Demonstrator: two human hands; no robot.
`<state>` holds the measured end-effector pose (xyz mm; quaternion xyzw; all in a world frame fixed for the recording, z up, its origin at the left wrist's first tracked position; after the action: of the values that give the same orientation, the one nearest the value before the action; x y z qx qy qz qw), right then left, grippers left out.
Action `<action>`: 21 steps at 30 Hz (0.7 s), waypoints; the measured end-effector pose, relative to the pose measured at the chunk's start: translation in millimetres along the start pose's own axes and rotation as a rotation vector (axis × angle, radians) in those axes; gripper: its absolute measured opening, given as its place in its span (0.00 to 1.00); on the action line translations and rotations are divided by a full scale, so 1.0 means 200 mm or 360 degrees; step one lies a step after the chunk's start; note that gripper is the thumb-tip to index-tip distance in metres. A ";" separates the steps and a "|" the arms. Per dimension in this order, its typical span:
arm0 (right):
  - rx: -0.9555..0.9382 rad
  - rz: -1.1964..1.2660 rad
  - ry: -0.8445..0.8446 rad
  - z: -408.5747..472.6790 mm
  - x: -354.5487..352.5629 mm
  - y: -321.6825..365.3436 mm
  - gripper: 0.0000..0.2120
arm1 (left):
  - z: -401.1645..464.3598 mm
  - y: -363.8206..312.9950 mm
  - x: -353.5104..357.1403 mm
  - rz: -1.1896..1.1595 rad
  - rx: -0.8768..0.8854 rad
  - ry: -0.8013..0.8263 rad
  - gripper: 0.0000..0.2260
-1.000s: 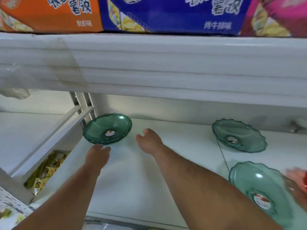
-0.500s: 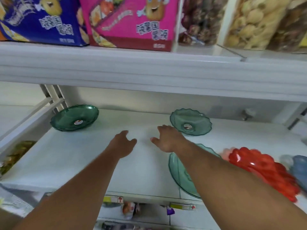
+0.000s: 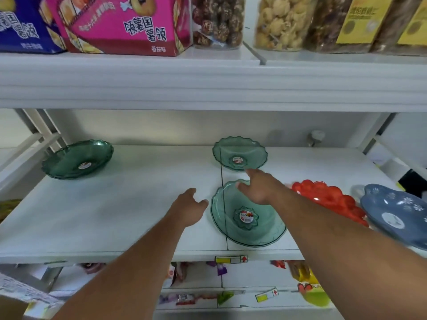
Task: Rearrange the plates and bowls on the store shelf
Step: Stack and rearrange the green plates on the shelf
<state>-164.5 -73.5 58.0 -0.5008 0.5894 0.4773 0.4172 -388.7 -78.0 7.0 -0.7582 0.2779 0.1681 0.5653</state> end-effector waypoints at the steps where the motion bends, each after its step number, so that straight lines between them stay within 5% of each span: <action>1: 0.0007 0.0003 -0.0002 -0.01 0.00 -0.01 0.36 | -0.01 0.01 0.01 -0.0025 -0.0009 0.0008 0.32; 15: 0.0009 0.0230 0.0066 0.19 0.04 -0.33 0.35 | -0.06 -0.12 0.26 -0.0199 -0.0186 -0.0115 0.31; 21: -0.0044 0.0552 0.0003 0.40 0.01 -0.48 0.21 | -0.07 -0.12 0.38 -0.0496 -0.0384 -0.0308 0.33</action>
<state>-68.8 0.0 26.8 -0.3978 0.6607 0.5496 0.3211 -314.5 -102.9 -13.5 -0.8345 0.0796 0.1826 0.5138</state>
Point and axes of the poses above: each hand's wrist, its own z-axis towards the middle knuckle, its own x-axis out of the palm, y = z × x, the point moved 3 cm from there along z, towards the middle knuckle, and after that the axes turned 10 degrees about -z, right-handed, at the moved point
